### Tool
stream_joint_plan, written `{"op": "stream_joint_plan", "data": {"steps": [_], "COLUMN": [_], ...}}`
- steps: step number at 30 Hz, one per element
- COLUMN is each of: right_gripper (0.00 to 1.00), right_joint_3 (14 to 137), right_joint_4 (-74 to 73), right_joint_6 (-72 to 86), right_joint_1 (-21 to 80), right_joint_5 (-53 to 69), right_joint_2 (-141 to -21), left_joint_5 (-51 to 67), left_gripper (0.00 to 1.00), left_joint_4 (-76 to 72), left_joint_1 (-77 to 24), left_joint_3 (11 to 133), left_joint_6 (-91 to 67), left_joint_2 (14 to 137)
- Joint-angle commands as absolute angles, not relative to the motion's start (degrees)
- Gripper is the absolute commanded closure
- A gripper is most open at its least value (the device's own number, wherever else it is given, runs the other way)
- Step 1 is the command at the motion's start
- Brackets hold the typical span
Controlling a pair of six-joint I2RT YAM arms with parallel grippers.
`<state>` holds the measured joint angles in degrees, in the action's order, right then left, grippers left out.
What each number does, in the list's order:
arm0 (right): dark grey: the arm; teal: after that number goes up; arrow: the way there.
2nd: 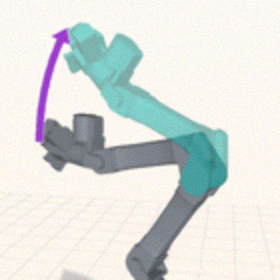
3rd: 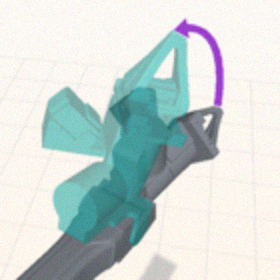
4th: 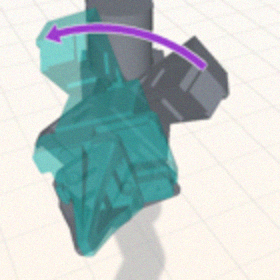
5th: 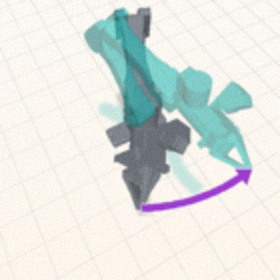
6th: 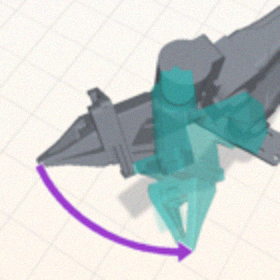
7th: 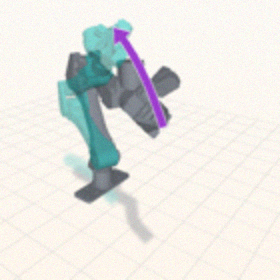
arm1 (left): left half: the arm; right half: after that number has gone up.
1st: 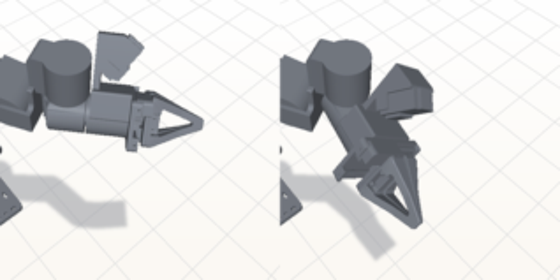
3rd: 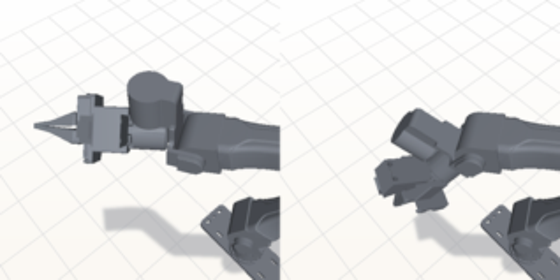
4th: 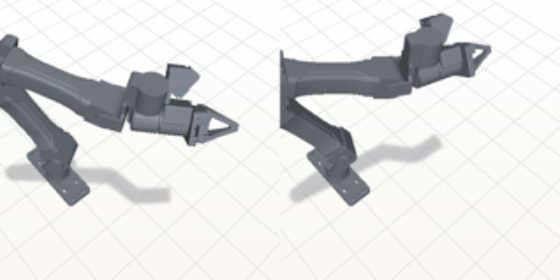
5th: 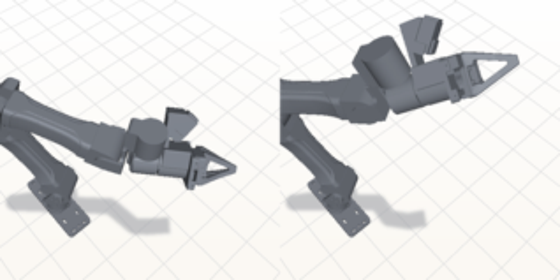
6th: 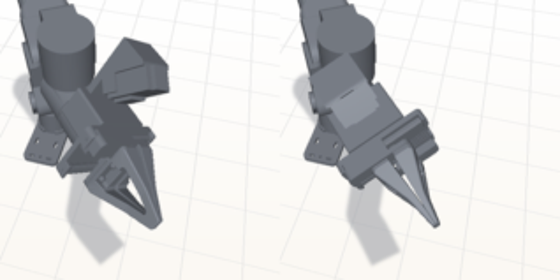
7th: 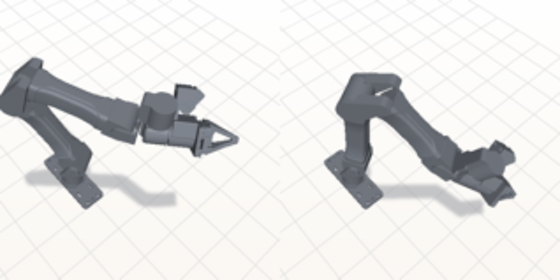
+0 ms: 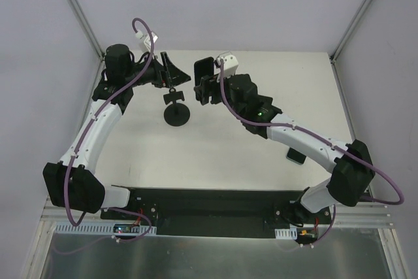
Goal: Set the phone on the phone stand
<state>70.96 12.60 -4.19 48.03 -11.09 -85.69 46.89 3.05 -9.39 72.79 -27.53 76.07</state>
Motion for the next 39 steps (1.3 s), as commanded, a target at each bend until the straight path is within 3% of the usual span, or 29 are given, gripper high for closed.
{"op": "stream_joint_plan", "data": {"steps": [1, 10, 17, 25, 27, 28, 30, 31, 32, 33, 34, 37, 39], "right_gripper": [0.99, 0.99, 0.99, 0.99, 0.99, 0.99, 0.98, 0.92, 0.68, 0.53, 0.27, 0.07, 0.01], "right_joint_3": [70.23, 71.63, 72.33, 72.68, 72.95, 73.04, 74.52, 75.14, 75.67, 76.02, 75.85, 75.32, 74.36], "right_joint_4": [18.55, 16.61, 16.88, 15.74, 15.47, 15.03, 13.28, 10.75, 9.68, 8.88, 7.40, 4.66, 2.56], "right_joint_6": [-6.24, -9.14, -11.34, -12.74, -12.74, -12.74, -12.74, -12.92, -13.53, -13.80, -13.89, -12.66, -12.48], "right_joint_1": [50.53, 56.07, 58.88, 59.15, 59.15, 59.15, 59.15, 59.06, 58.80, 58.62, 57.93, 55.03, 51.61], "right_joint_5": [-8.88, -13.97, -17.92, -19.86, -19.95, -19.69, -18.02, -17.23, -15.05, -13.55, -12.06, -7.22, 1.63], "right_joint_2": [-81.92, -82.79, -83.05, -83.32, -83.32, -83.23, -83.49, -83.50, -83.41, -83.15, -82.88, -80.87, -79.02], "left_joint_5": [49.91, 49.40, 49.22, 50.27, 50.89, 50.89, 49.66, 48.96, 48.61, 48.34, 48.25, 47.99, 48.25], "left_gripper": [0.29, 0.47, 0.68, 0.73, 0.79, 0.97, 1.00, 1.00, 1.00, 1.00, 1.00, 1.00, 1.00], "left_joint_4": [1.06, 0.88, 1.40, 2.02, 2.02, 2.02, 2.02, 2.02, 2.02, 2.02, 2.11, 2.02, 2.02], "left_joint_1": [-9.58, -13.44, -15.64, -15.64, -15.73, -15.73, -15.65, -15.82, -15.82, -15.82, -15.82, -15.73, -15.82], "left_joint_3": [71.72, 70.23, 70.22, 70.49, 70.66, 70.75, 70.23, 70.14, 69.96, 69.87, 69.79, 69.79, 69.87], "left_joint_6": [-25.40, -23.29, -22.41, -21.27, -21.09, -21.09, -20.92, -20.40, -20.22, -20.04, -19.87, -19.77, -19.78], "left_joint_2": [73.04, 70.14, 70.84, 71.45, 71.89, 71.98, 71.55, 71.28, 71.02, 70.49, 70.14, 69.35, 69.17]}}
